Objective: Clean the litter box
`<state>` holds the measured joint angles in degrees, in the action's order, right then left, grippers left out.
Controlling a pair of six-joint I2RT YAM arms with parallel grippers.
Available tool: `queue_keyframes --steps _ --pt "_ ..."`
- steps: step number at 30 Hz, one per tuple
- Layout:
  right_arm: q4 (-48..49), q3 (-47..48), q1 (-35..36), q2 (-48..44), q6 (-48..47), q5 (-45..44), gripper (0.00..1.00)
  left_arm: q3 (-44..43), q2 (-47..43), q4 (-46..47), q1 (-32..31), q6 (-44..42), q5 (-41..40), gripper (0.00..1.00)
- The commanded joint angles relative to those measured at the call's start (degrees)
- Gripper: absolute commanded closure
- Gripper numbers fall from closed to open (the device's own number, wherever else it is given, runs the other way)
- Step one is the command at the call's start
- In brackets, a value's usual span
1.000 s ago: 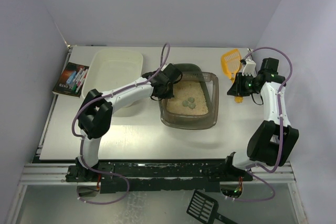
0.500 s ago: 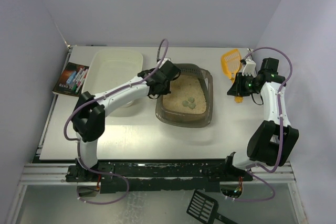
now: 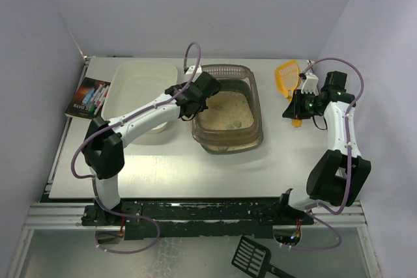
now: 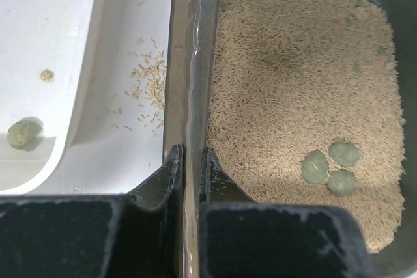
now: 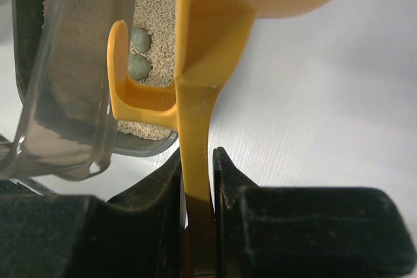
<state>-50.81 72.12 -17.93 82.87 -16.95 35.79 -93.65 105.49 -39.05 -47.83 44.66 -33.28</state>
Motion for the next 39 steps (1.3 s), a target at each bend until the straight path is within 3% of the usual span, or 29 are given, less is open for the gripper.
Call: queue_keyframes --steps 1,20,39 --pt "-0.2 2.0 -0.5 0.0 -0.6 0.3 1.00 -2.0 3.3 -2.4 0.6 4.9 -2.7 0.93" --pt "0.0 1.8 -0.7 0.0 -0.7 0.5 1.00 -6.1 8.9 -4.5 0.3 6.0 3.1 0.93" --pt "-0.2 2.0 -0.8 0.5 -1.0 0.8 1.00 -5.1 10.9 -3.7 -0.8 5.4 0.0 0.93"
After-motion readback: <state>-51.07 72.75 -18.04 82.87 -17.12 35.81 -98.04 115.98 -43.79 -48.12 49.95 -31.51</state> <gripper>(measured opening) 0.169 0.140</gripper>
